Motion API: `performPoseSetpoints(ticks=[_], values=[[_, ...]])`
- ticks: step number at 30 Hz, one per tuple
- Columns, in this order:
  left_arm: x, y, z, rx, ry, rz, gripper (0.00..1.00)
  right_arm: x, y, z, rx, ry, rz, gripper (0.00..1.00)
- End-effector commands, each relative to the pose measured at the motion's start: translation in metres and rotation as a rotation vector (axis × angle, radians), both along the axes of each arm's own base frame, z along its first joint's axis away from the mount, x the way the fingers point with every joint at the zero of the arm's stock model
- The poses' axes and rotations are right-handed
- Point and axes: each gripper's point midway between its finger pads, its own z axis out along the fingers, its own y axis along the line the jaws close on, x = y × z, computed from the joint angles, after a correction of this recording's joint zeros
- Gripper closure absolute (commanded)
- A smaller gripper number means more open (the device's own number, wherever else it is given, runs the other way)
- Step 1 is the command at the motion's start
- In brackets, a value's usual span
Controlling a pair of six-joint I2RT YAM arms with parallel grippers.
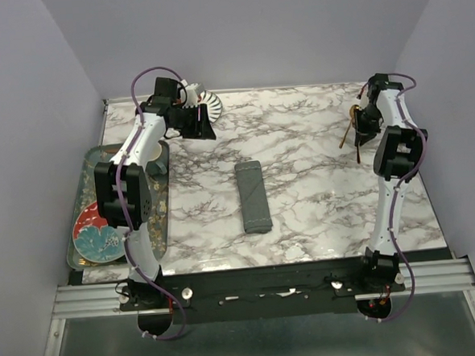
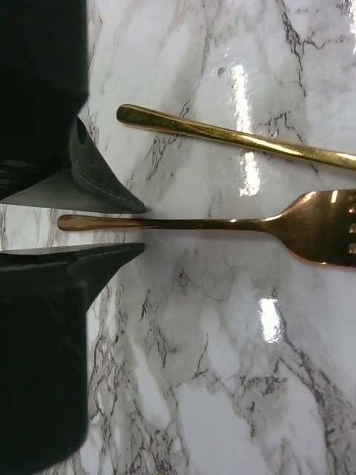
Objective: Fold the napkin into a case and place the utensils inside
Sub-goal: Pick up the fork from the corner of the board.
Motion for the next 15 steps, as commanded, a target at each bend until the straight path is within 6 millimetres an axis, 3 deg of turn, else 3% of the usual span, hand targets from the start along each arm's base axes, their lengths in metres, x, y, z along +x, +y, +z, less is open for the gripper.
performPoseSetpoints(ticks=[1,7,10,11,14,15], values=[[-0.009,0.002,0.014,-0.026,-0.010,-0.003,0.43,-0.038,0.013,-0.006,0.059,0.121,0.012,0.79],[-0.014,0.003,0.012,-0.026,-0.005,-0.004,0.43,-0.052,0.024,-0.006,0.109,0.149,0.028,0.95],[-0.018,0.006,0.012,-0.020,-0.004,-0.003,0.43,-0.058,0.034,0.007,0.144,0.129,0.038,0.99],[-0.019,0.007,0.015,-0.021,-0.017,-0.003,0.43,-0.059,0.035,0.021,0.140,0.102,0.046,0.99],[-0.025,0.008,0.012,-0.023,-0.014,0.000,0.43,-0.076,0.049,0.027,0.172,0.104,0.063,0.99],[-0.029,0.008,0.008,-0.023,-0.001,0.001,0.43,-0.080,0.055,0.041,0.190,0.072,0.078,0.99]])
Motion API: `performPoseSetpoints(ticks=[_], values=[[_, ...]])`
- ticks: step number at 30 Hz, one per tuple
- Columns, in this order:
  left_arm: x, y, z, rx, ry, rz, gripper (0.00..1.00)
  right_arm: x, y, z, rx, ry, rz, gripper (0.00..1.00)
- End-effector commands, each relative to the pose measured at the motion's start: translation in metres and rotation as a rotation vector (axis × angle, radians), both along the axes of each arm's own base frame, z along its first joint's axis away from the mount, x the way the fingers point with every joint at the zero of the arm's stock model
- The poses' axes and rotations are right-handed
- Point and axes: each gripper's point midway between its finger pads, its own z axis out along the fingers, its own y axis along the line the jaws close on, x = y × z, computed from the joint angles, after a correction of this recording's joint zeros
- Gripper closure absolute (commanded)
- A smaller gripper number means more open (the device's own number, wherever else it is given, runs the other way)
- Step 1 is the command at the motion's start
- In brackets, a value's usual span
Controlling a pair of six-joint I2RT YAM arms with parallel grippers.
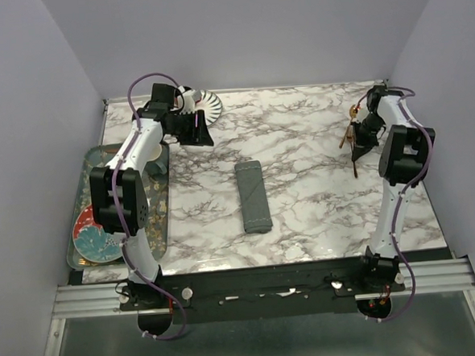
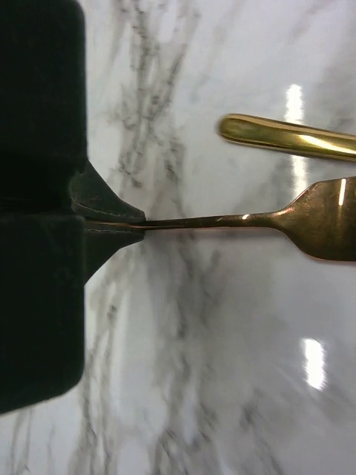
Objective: Fold the napkin into a case and place the utensils inside
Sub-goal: Pick up the fork from the corner of the board.
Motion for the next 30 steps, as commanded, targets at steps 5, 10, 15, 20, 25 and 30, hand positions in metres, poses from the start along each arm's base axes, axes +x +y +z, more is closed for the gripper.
performPoseSetpoints(ticks=[5,10,15,20,25,30], values=[[-0.016,0.002,0.013,-0.028,-0.037,-0.006,0.43,-0.080,0.071,0.030,0.147,-0.009,0.093,0.99],[-0.020,0.002,0.010,-0.026,-0.021,-0.008,0.43,-0.100,0.107,0.023,0.163,-0.041,0.129,0.99],[-0.024,0.003,0.007,-0.019,-0.009,-0.013,0.43,-0.122,0.109,-0.007,0.134,0.053,0.104,0.99],[-0.027,0.004,0.006,-0.018,-0.010,-0.017,0.44,-0.124,0.122,-0.015,0.117,0.078,0.151,0.71],[-0.032,0.004,0.005,-0.021,-0.014,-0.016,0.43,-0.107,0.117,-0.003,0.085,0.037,0.164,0.64],[-0.034,0.005,0.007,-0.019,-0.029,-0.022,0.44,-0.091,0.109,-0.004,0.033,0.019,0.173,0.64]])
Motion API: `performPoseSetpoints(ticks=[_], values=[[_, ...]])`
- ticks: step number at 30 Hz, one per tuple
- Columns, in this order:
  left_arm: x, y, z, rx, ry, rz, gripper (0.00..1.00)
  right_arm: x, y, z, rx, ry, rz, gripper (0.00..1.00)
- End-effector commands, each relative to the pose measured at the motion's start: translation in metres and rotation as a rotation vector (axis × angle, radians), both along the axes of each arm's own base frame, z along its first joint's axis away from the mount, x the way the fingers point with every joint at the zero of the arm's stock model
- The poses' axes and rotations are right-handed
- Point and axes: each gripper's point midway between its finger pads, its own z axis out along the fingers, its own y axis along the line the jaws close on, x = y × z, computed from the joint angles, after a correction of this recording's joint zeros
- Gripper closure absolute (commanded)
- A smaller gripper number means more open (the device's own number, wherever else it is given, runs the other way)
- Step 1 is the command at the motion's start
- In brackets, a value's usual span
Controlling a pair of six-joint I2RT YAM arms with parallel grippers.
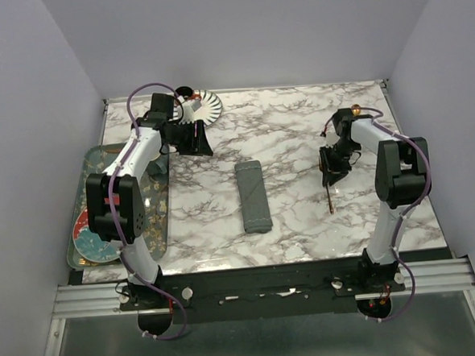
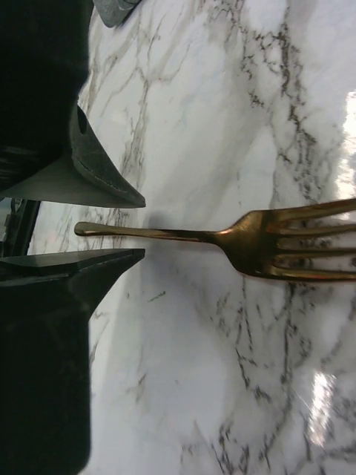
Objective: Fold the napkin into a case and place the utensils inside
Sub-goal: Pick up the fork from the corner of the board.
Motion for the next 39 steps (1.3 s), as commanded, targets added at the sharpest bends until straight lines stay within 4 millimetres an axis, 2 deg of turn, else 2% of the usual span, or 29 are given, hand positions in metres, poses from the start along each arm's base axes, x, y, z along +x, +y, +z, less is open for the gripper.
performPoseSetpoints(ticks=[1,6,15,18,22,25,26,27,28,30,31,33,34,39], values=[[-0.004,0.001,0.019,-0.019,-0.064,-0.019,0.44,0.023,-0.012,-0.004,-0.075,-0.037,0.006,0.64],[-0.007,0.003,0.018,-0.008,-0.068,-0.025,0.43,0.036,-0.012,-0.011,-0.078,-0.038,0.003,0.66],[-0.010,0.004,0.013,-0.001,-0.059,-0.020,0.44,0.047,0.003,-0.015,-0.064,-0.050,0.029,0.73],[-0.010,0.005,0.013,0.002,-0.061,-0.017,0.43,0.046,0.008,-0.015,-0.071,-0.048,0.043,0.79],[-0.012,0.007,0.012,0.013,-0.063,-0.013,0.43,0.040,0.012,-0.015,-0.069,-0.026,0.050,0.95],[-0.015,0.007,0.012,0.008,-0.070,-0.008,0.43,0.049,0.020,0.003,-0.022,-0.071,0.038,0.99],[-0.012,0.006,0.017,-0.006,-0.107,-0.006,0.43,0.055,0.025,0.013,0.002,-0.099,0.038,0.99],[-0.014,0.002,0.018,-0.031,-0.116,-0.015,0.44,0.068,0.033,0.033,0.035,-0.156,0.011,0.99],[-0.020,0.000,0.011,-0.045,-0.103,-0.016,0.44,0.075,0.045,0.045,0.071,-0.193,0.020,0.99],[-0.015,-0.006,0.010,-0.083,-0.114,0.001,0.46,0.085,0.061,0.070,0.118,-0.252,0.018,0.99],[-0.015,-0.010,0.007,-0.095,-0.104,-0.003,0.47,0.091,0.078,0.086,0.154,-0.288,0.041,0.99],[-0.010,-0.014,0.000,-0.105,-0.090,0.011,0.48,0.092,0.098,0.104,0.199,-0.313,0.045,0.99],[-0.009,-0.016,-0.003,-0.108,-0.084,0.015,0.48,0.094,0.116,0.116,0.224,-0.345,0.078,0.99],[0.003,-0.019,-0.013,-0.136,-0.075,0.088,0.48,0.097,0.174,0.140,0.299,-0.405,0.116,0.99]])
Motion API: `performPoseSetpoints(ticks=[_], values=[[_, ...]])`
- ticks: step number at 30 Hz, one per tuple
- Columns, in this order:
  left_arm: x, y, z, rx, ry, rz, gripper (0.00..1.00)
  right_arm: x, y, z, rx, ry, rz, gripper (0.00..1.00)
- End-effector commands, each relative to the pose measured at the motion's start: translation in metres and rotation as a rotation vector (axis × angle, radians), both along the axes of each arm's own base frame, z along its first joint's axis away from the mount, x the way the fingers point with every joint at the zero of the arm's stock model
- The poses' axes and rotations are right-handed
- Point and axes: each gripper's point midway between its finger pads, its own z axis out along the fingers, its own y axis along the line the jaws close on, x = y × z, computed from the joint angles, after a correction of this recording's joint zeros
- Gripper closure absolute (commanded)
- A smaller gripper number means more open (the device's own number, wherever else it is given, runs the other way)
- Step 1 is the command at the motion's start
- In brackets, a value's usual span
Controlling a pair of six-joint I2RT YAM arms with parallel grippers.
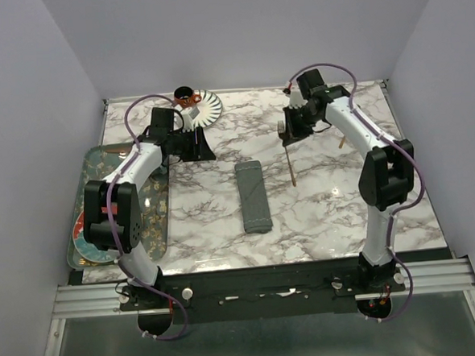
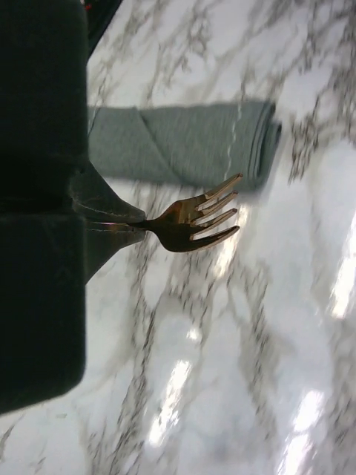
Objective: Fold the napkin into a case and place the utensils inside
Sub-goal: Pick up the fork from the corner of the board, then insert the fork into the folded napkin.
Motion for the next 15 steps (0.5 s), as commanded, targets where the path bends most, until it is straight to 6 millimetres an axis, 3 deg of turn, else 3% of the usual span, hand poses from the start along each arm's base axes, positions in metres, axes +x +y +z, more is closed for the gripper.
performPoseSetpoints(ticks=[1,6,10,15], values=[[0.013,-0.009,-0.006,-0.065,-0.003,0.061,0.48,-0.004,0.074,0.042,0.142,-0.076,0.061,0.99],[0.012,-0.008,-0.010,-0.082,-0.006,0.095,0.47,0.015,0.117,0.058,0.187,-0.195,0.063,0.99],[0.008,-0.005,-0.009,-0.058,-0.026,0.091,0.47,0.019,0.147,0.052,0.167,-0.239,0.089,0.99],[0.002,-0.002,-0.006,-0.047,-0.049,0.090,0.47,0.026,0.162,0.037,0.131,-0.263,0.077,0.99]])
